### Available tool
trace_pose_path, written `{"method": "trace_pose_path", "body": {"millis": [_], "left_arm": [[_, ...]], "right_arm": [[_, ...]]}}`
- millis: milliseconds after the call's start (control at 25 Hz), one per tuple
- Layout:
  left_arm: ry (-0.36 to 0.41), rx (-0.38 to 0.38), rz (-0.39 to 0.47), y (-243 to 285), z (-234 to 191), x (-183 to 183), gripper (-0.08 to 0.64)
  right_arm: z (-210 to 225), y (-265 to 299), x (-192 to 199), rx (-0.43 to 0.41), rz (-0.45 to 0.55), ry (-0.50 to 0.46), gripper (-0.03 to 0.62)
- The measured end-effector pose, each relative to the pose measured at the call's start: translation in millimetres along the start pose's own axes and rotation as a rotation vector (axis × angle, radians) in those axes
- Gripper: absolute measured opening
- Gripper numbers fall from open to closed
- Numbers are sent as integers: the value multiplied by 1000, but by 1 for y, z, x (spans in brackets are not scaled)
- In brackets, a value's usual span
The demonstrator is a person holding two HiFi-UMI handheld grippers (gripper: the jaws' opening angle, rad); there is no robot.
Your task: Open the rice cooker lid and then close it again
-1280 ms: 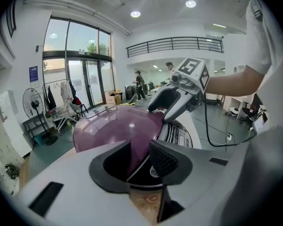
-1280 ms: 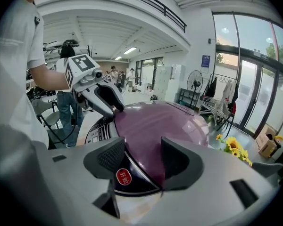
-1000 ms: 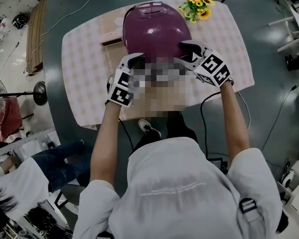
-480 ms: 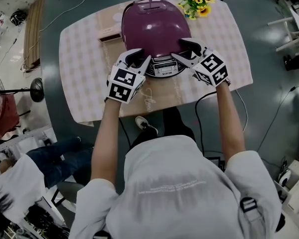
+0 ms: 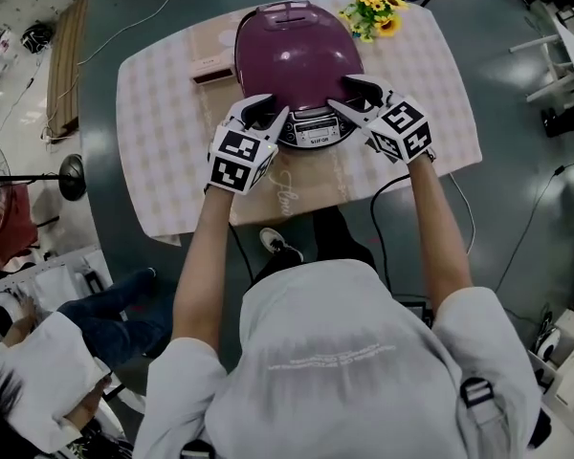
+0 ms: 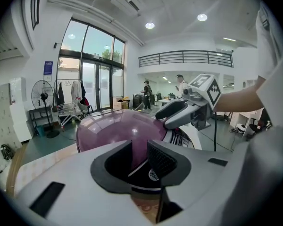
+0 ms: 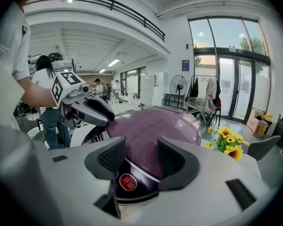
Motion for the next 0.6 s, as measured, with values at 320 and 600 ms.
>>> {"method": "trace_pose_path", "body": {"millis": [320, 600], "left_arm": [[-61, 5, 12, -15, -5, -1, 104], [-44, -120, 148, -71, -21, -29, 24]], "right_arm": [[5, -23, -17, 198, 48, 53, 144], [-8, -68, -45, 362, 115, 22, 44]]}}
Point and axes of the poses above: the fingertips, and each gripper's own axes: y forward along the fingers, z to its right, x out of its underside, the point moved 2 cm from there along -y, backward along the fingers, and after that the axes turned 2 degrees about x, right-handed, at the moved point
